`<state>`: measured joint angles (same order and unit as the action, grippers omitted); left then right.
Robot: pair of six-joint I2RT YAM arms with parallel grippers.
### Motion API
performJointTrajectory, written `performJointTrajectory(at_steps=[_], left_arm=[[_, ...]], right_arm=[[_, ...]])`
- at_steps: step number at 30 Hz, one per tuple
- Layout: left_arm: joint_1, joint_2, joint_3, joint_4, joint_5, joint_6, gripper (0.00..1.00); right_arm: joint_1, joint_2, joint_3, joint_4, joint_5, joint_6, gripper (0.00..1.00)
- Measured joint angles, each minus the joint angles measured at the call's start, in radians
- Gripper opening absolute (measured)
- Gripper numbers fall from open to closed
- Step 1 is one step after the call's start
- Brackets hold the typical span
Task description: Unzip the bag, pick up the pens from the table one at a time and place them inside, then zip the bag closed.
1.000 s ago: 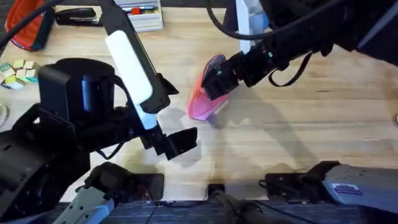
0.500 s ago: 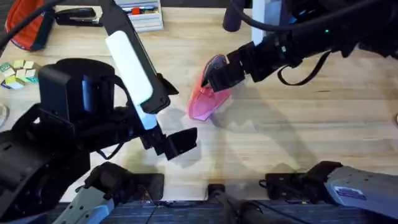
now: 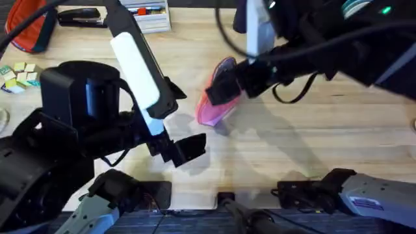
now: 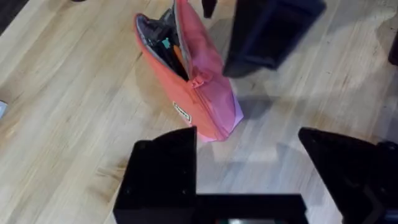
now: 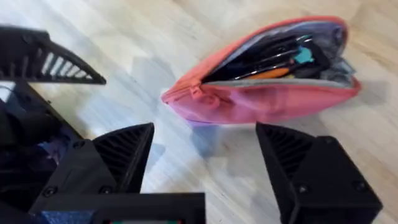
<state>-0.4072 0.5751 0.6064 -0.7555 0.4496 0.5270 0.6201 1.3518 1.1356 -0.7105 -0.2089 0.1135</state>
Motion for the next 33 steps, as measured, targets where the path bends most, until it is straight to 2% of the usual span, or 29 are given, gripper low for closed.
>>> performJointTrajectory(at_steps=[7, 15, 25, 33], left_arm=[[0.000, 0.000, 0.000, 0.000, 0.000, 0.000, 0.993], [0.000, 0.000, 0.000, 0.000, 0.000, 0.000, 0.993], [0.000, 0.000, 0.000, 0.000, 0.000, 0.000, 0.993], [0.000, 0.000, 0.000, 0.000, 0.000, 0.000, 0.993]], right_arm=[[0.061, 0.000, -0.058, 0.052, 0.034, 0.007, 0.996], [0.064, 0.010, -0.067, 0.085, 0.052, 0.014, 0.997], [0.064, 0.112, -0.068, 0.108, 0.054, 0.034, 0.996], [0.064, 0.122, -0.068, 0.146, 0.055, 0.044, 0.985]])
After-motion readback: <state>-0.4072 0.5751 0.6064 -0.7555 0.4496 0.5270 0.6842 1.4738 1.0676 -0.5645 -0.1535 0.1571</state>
